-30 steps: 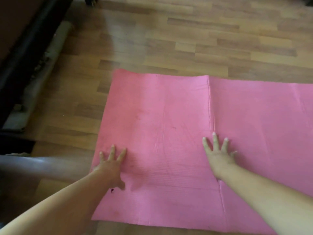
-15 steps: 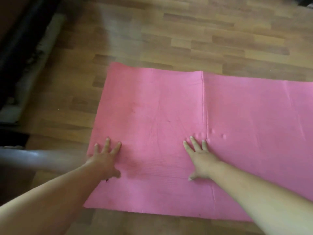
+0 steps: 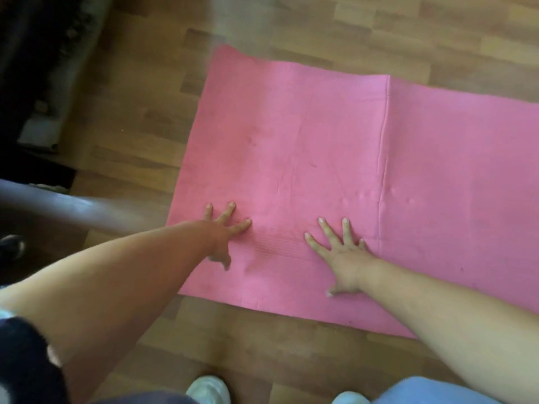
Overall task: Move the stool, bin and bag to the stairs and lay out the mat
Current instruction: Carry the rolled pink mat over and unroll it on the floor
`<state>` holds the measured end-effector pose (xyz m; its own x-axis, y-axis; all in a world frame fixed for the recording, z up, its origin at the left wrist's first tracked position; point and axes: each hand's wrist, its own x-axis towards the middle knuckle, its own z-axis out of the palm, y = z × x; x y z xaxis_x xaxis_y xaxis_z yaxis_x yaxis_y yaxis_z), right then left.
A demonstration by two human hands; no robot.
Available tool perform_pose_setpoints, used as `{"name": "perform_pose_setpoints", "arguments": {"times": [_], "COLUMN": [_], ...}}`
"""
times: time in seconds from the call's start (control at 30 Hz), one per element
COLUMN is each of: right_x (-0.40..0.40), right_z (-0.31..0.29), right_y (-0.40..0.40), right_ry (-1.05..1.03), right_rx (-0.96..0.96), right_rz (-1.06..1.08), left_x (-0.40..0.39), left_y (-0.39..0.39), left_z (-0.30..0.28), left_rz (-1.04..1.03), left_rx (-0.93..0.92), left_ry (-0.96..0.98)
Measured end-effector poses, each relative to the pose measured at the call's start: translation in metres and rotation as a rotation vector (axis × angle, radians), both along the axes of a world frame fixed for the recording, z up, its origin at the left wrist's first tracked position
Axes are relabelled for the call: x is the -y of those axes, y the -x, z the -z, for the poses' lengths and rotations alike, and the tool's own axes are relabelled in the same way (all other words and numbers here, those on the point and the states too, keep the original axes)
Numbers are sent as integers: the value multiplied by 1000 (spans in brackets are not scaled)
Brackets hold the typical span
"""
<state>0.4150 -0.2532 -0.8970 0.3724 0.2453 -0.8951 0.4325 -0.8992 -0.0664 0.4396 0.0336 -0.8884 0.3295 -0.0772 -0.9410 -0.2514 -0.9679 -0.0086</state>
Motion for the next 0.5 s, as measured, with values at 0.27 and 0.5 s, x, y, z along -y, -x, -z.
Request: {"name": "perform_pose_setpoints", "arguments": {"times": [0.27,0.5], "right_x": [-11,-32], "right_z": [-56,-184], "right_y": [-23,7], "right_ry": [-97,-224], "right_rx": [98,245], "right_rz": [228,673], "left_x": [84,103], "left_y": [22,60], "left_z": [-68,-198], "left_rz": [-286,-483], "left_rx": [166,333], "left_ry": [210,314]}}
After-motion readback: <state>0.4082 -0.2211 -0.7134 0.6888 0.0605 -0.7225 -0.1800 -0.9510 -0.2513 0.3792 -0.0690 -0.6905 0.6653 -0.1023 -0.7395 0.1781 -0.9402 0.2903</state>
